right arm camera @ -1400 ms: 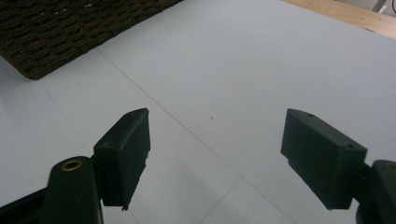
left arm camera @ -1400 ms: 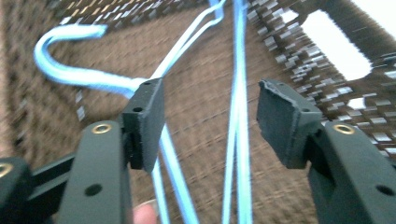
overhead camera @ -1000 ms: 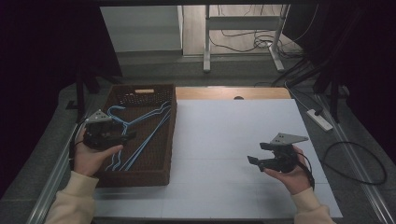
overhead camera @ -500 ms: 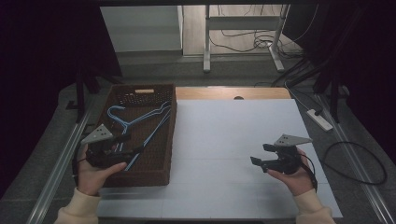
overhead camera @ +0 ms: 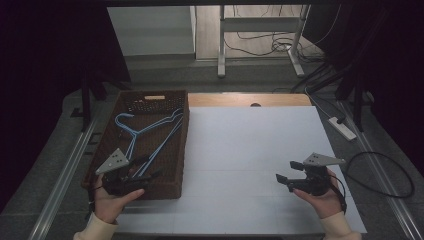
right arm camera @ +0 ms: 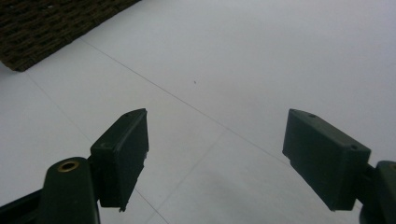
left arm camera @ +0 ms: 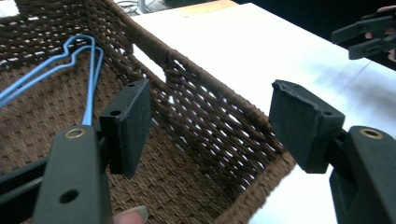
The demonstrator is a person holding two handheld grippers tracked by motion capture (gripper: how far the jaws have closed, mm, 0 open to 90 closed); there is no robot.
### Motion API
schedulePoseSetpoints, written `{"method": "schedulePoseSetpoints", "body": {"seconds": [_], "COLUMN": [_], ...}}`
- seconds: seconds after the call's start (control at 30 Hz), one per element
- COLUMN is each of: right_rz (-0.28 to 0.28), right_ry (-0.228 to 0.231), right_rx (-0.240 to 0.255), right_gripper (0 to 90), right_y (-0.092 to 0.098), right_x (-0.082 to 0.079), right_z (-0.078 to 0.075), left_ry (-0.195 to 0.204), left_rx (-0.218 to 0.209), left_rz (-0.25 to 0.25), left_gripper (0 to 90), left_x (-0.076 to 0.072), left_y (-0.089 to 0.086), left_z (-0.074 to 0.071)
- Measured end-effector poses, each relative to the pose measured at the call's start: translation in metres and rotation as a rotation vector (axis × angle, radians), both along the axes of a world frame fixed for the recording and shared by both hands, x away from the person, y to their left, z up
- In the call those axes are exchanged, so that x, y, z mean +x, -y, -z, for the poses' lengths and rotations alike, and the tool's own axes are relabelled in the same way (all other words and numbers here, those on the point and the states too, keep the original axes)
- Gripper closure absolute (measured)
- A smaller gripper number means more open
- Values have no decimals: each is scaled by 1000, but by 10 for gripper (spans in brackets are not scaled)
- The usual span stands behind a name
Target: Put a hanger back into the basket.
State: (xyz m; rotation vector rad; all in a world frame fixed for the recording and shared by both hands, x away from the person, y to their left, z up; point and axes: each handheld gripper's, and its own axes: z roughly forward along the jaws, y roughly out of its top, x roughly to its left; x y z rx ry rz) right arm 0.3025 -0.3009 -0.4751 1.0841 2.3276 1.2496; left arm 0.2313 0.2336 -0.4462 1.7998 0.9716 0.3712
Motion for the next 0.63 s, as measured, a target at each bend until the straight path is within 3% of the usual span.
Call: {"method": "schedulePoseSetpoints", "body": {"seconds": [0.2,0.63], "right_rz": [7,-10], "right_ry": [-9,16], "right_rx": [9,16], "right_gripper": [228,228], "right_y": [4,4], "right_x": [0,-3], "right_z": [5,-1], "left_ry": [-6,-14], "left_rx": [4,20], "left_rz": [13,25], "left_gripper": [308,301], "left_x": [-3,-2], "left_y": [4,5], "left_z": [5,5]}}
